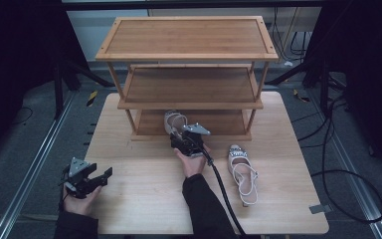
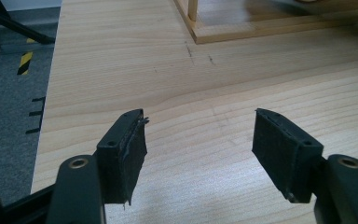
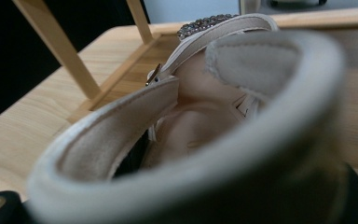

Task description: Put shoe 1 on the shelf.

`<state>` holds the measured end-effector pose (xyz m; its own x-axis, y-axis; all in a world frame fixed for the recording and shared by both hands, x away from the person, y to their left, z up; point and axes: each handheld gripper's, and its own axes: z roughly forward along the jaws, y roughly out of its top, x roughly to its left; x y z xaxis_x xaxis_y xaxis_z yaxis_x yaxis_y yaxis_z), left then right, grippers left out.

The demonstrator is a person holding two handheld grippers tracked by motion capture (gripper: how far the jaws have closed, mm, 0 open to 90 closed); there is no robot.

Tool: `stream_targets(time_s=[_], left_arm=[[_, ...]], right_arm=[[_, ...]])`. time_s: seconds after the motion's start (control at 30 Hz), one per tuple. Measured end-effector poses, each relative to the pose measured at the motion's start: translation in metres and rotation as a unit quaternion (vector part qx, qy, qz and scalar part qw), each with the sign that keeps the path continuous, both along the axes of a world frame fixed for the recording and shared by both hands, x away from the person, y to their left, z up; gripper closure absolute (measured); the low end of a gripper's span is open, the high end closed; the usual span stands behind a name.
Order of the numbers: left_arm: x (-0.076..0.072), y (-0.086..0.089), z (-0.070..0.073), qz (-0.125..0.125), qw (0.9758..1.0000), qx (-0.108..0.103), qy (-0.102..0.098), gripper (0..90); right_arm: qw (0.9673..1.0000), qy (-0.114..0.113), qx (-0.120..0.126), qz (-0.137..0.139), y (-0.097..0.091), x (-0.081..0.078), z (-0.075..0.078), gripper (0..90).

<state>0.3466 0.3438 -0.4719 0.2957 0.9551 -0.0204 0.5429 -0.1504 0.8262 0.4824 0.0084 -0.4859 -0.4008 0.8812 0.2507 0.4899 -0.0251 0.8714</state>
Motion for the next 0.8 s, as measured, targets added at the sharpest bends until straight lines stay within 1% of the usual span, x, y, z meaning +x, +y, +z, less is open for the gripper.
stream_targets(time_s=[0.03, 0.13, 0.2, 0.3, 0.33, 0.43, 0.53, 0.67, 0.7, 0.73, 0.8], left_arm=[[0.000, 0.000, 0.000, 0.001, 1.0000, 0.000, 0.000, 33.3], [0.001, 0.000, -0.001, 0.001, 1.0000, -0.001, 0.001, 33.3], [0.001, 0.000, -0.001, 0.002, 1.0000, -0.001, 0.001, 33.3], [0.001, 0.001, -0.001, 0.002, 1.0000, -0.002, 0.001, 33.3], [0.001, 0.001, -0.001, 0.002, 1.0000, -0.002, 0.000, 33.3], [0.001, 0.001, -0.001, 0.002, 1.0000, -0.002, 0.000, 33.2], [0.001, 0.001, -0.001, 0.002, 1.0000, -0.002, 0.001, 33.0], [0.001, 0.001, -0.001, 0.002, 1.0000, 0.000, 0.002, 32.8], [0.001, 0.001, -0.001, 0.002, 1.0000, 0.000, 0.002, 32.8], [0.001, 0.001, -0.001, 0.001, 1.0000, -0.001, 0.004, 32.7], [0.001, 0.000, -0.002, 0.001, 1.0000, 0.002, 0.004, 32.6]], right_arm=[[1.0000, 0.005, 0.002, -0.004, 0.001, 0.003, -0.001, 41.8], [0.9999, 0.007, -0.002, -0.012, 0.004, 0.013, -0.004, 41.7], [0.9998, 0.008, 0.004, -0.017, 0.006, 0.018, -0.005, 41.7], [0.9997, 0.009, -0.002, -0.024, 0.009, 0.024, -0.007, 41.7], [0.9996, 0.011, -0.005, -0.025, 0.010, 0.025, -0.007, 41.7], [0.9993, 0.017, -0.001, -0.034, 0.011, 0.027, -0.010, 41.5], [0.9993, 0.013, -0.009, -0.034, 0.012, 0.027, -0.011, 40.5], [0.9991, 0.018, -0.026, -0.030, 0.013, 0.026, -0.013, 31.3], [0.9990, 0.016, -0.032, -0.025, 0.012, 0.026, -0.013, 27.5], [0.9989, 0.015, -0.040, -0.019, 0.012, 0.026, -0.012, 25.6], [0.9985, 0.006, -0.053, -0.012, 0.008, 0.023, -0.007, 22.2]])
